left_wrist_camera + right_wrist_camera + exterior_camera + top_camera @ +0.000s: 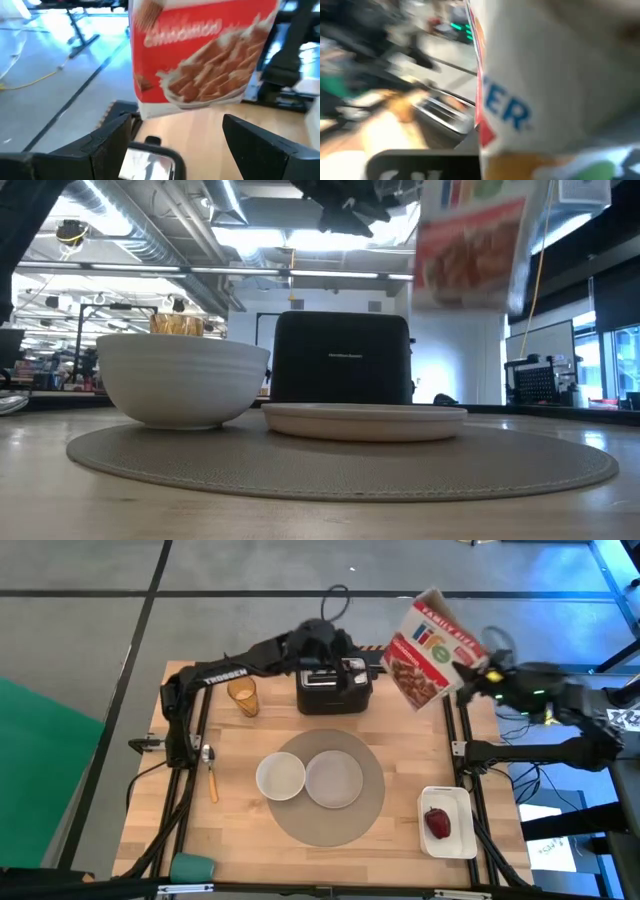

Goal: Arrange a breakfast setting
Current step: Pour the cereal from the cereal box into the white bowl

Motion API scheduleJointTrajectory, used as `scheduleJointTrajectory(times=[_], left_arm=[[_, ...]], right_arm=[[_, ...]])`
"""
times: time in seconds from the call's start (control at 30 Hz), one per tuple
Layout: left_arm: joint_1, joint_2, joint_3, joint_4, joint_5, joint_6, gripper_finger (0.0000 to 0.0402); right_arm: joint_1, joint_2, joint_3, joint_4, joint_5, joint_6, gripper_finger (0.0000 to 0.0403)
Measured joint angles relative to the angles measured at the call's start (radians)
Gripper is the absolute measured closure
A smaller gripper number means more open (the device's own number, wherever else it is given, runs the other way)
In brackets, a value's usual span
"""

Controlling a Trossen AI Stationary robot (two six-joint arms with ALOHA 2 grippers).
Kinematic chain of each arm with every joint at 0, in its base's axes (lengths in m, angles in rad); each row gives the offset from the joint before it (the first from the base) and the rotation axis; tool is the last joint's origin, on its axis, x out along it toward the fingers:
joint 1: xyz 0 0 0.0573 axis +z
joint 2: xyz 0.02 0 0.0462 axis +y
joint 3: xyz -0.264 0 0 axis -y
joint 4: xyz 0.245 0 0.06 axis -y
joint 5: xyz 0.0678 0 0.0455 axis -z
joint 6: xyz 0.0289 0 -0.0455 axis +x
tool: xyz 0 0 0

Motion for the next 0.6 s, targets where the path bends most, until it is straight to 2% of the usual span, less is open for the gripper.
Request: scheduleJointTrajectory(times=[0.2, 0.43, 0.6], left_arm=[[0.013, -0.009, -0.001, 0.054, 0.334, 0.000, 0.0092], [-0.039, -0.009, -0.001, 0.062, 0.328, 0.034, 0.0092], [-0.063, -0.015, -0.001, 0.043, 0.273, 0.035, 0.0092]], right_arm=[[0.000, 0.014, 0.146, 0.012, -0.303, -0.076, 0.0403], [0.000, 0.044, 0.154, 0.009, -0.522, -0.145, 0.0403], [0.000, 0.059, 0.153, 0.067, -0.587, -0.176, 0.0403]])
